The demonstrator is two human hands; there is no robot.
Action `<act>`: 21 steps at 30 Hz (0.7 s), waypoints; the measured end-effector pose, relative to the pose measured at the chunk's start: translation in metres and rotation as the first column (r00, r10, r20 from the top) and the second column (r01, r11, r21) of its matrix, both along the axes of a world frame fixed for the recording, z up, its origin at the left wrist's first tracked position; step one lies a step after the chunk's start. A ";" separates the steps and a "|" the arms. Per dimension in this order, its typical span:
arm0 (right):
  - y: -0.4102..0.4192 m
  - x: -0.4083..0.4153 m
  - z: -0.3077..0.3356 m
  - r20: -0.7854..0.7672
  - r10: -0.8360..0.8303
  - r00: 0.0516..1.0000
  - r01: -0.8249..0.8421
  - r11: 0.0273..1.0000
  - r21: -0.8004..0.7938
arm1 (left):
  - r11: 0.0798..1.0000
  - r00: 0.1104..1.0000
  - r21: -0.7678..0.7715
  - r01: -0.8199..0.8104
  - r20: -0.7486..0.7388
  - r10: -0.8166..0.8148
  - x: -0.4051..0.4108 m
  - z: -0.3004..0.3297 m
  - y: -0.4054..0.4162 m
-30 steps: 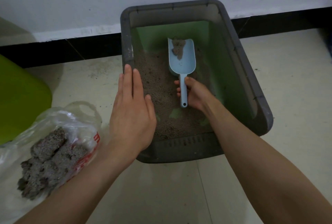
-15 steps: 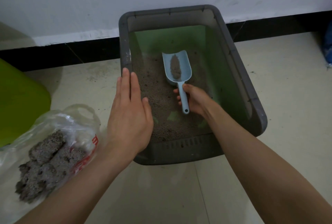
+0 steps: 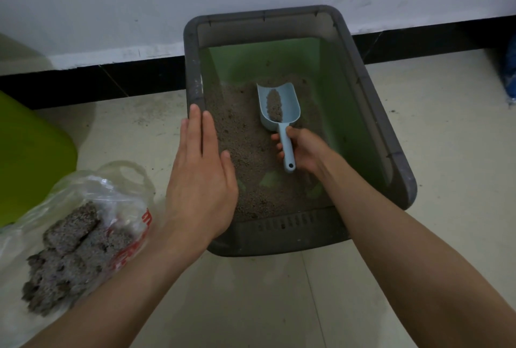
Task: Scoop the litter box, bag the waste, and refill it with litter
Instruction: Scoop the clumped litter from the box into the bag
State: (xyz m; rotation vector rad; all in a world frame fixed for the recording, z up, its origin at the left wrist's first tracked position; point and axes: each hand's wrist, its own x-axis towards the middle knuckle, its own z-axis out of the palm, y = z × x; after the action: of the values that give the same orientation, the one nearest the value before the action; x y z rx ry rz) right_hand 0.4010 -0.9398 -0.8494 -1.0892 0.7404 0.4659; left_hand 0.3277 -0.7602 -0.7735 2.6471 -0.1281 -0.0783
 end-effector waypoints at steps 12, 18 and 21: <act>-0.004 0.004 -0.002 0.111 0.007 0.994 -0.001 0.999 -0.052 | 1.000 1.000 -0.019 0.000 -0.005 0.000 0.000 0.000 0.000; 0.001 0.004 -0.006 0.106 0.007 0.994 -0.001 0.999 -0.051 | 1.000 1.000 -0.018 -0.006 -0.013 0.005 0.000 0.001 0.000; 0.001 0.008 -0.005 0.113 -0.010 0.994 0.017 0.998 -0.061 | 1.000 1.000 -0.022 -0.007 -0.013 0.007 0.000 0.002 0.000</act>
State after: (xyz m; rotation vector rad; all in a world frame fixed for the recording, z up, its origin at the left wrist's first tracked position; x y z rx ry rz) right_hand 0.4086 -0.9391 -0.8542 -1.1578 0.6655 0.3689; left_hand 0.3274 -0.7606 -0.7719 2.6243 -0.1144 -0.0914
